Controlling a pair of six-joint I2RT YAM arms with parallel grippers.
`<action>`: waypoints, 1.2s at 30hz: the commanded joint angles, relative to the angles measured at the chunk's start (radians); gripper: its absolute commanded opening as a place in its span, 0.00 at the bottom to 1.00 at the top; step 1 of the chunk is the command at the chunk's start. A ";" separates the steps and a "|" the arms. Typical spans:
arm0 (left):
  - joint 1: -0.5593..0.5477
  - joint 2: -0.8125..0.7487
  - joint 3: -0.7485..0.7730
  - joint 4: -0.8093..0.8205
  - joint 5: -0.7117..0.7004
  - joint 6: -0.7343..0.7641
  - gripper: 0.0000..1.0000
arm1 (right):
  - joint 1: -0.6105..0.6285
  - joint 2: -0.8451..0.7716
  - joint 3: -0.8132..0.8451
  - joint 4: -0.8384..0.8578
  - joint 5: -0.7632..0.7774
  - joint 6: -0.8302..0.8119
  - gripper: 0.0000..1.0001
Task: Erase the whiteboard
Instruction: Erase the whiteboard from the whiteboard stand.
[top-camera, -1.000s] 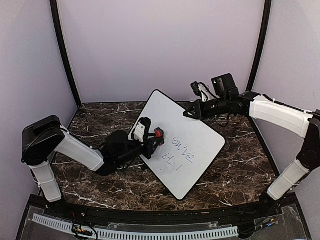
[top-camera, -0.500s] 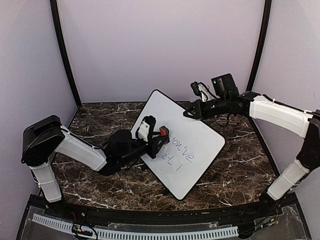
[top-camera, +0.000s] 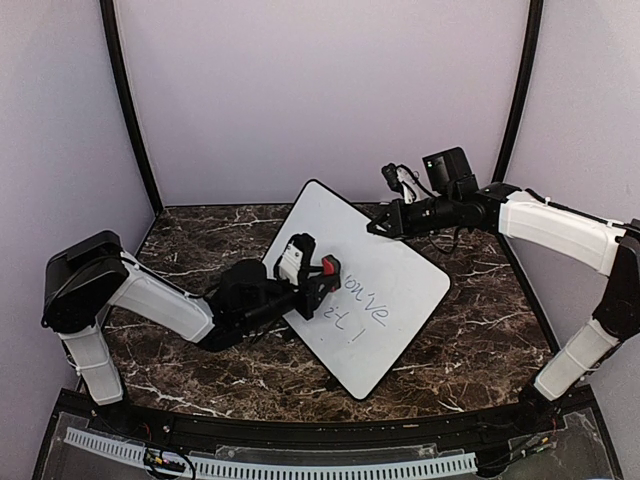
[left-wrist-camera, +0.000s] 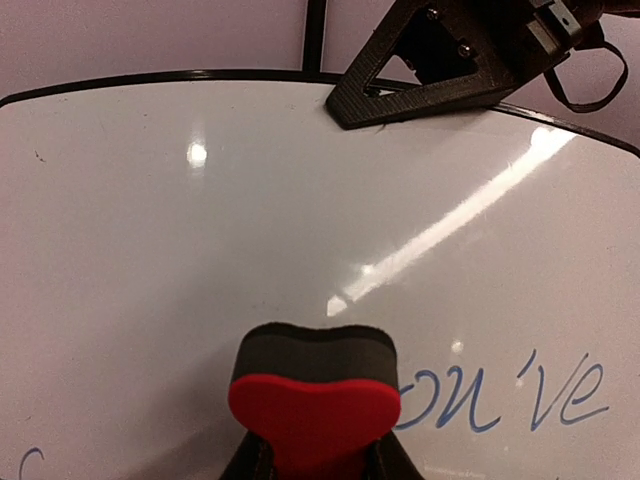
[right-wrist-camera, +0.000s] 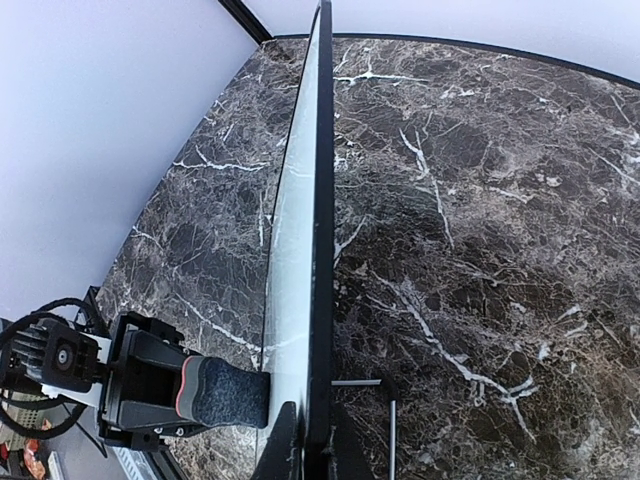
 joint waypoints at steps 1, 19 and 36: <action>-0.021 0.048 0.103 -0.174 0.058 0.005 0.00 | 0.073 0.060 -0.040 0.058 -0.059 -0.179 0.00; -0.044 0.021 0.003 -0.189 0.017 -0.020 0.00 | 0.072 0.061 -0.040 0.060 -0.061 -0.178 0.00; -0.050 0.039 0.184 -0.270 -0.036 0.030 0.00 | 0.071 0.063 -0.039 0.059 -0.064 -0.178 0.00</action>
